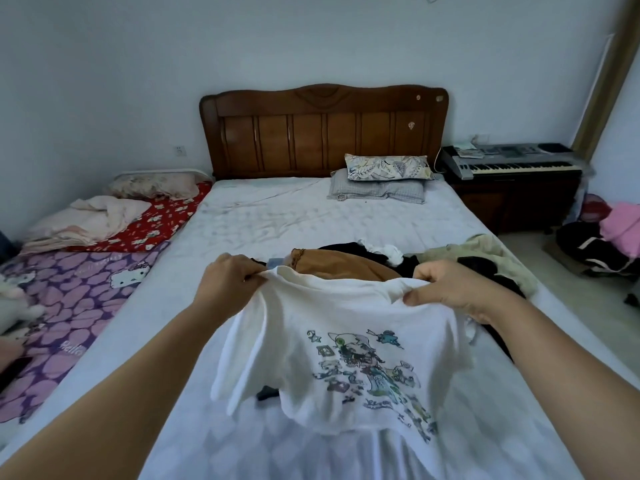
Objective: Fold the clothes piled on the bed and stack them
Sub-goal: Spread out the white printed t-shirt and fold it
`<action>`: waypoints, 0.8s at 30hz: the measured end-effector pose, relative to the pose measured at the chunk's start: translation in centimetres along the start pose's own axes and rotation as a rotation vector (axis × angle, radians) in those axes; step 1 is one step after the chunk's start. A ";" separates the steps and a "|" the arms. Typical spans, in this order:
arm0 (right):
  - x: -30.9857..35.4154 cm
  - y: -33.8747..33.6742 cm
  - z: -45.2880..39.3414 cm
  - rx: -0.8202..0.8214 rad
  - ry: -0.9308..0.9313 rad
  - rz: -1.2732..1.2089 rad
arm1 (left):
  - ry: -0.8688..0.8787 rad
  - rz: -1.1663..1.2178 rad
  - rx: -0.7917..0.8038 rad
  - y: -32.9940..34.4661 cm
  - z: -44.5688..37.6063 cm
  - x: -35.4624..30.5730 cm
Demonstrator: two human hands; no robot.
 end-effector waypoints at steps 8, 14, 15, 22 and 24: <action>-0.7 0.6 -1.0 0.030 -0.058 -0.248 | -0.251 0.718 0.083 2.8 -1.0 1.8; -1.3 -0.8 -1.1 0.050 0.091 0.009 | -0.076 0.001 0.001 1.5 -2.7 0.7; -1.4 -1.3 -1.2 0.017 0.127 0.073 | -0.104 -0.014 -0.058 1.1 -2.6 1.2; -4.1 -3.4 -3.7 -0.257 0.222 0.006 | -0.407 0.533 -0.069 4.0 -3.7 5.2; -5.0 -3.3 -4.3 -0.329 0.229 -0.184 | -0.372 0.353 -0.086 3.1 -4.8 5.2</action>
Point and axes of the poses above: each hand's wrist, its own z-axis away from the middle knuckle, its own y-axis out of the palm, x = y × z, the point moved 10 cm from there along -z, towards the middle knuckle, and after that the axes turned 11 degrees about x, right-handed, at the moved point
